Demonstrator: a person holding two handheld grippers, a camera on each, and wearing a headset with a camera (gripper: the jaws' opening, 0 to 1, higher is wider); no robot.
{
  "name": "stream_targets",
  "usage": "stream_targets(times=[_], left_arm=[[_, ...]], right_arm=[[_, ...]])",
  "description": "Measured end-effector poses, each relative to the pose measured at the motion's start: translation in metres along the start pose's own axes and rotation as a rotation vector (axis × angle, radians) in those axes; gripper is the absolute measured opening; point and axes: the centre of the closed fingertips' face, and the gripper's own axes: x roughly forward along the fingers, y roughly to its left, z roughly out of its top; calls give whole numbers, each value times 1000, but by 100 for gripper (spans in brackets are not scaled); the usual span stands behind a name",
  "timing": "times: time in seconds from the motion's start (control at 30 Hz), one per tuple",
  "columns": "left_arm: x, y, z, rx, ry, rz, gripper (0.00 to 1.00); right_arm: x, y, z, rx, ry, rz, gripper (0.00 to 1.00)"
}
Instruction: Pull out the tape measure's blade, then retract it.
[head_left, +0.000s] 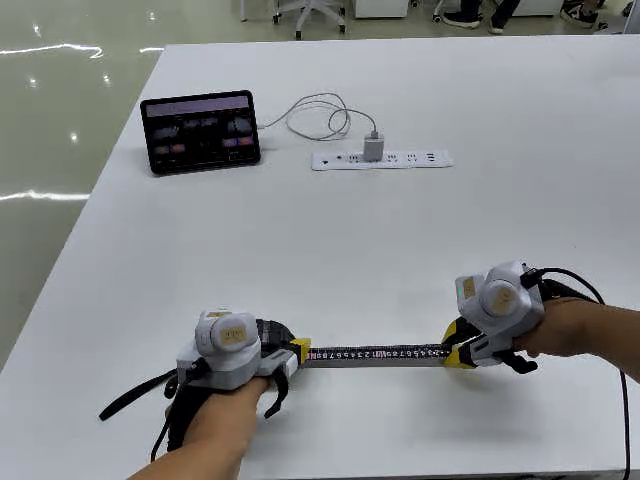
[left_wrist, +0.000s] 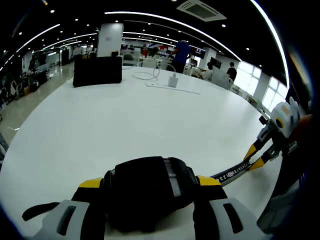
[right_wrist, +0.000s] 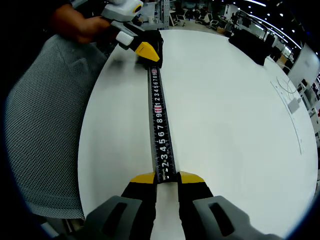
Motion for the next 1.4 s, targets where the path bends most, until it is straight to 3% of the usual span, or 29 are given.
stream_targets(times=[1.4], left_arm=[[0,-1,0,-3,3,-3,67]], right_arm=[[9,3,19,0,-45,1,12]])
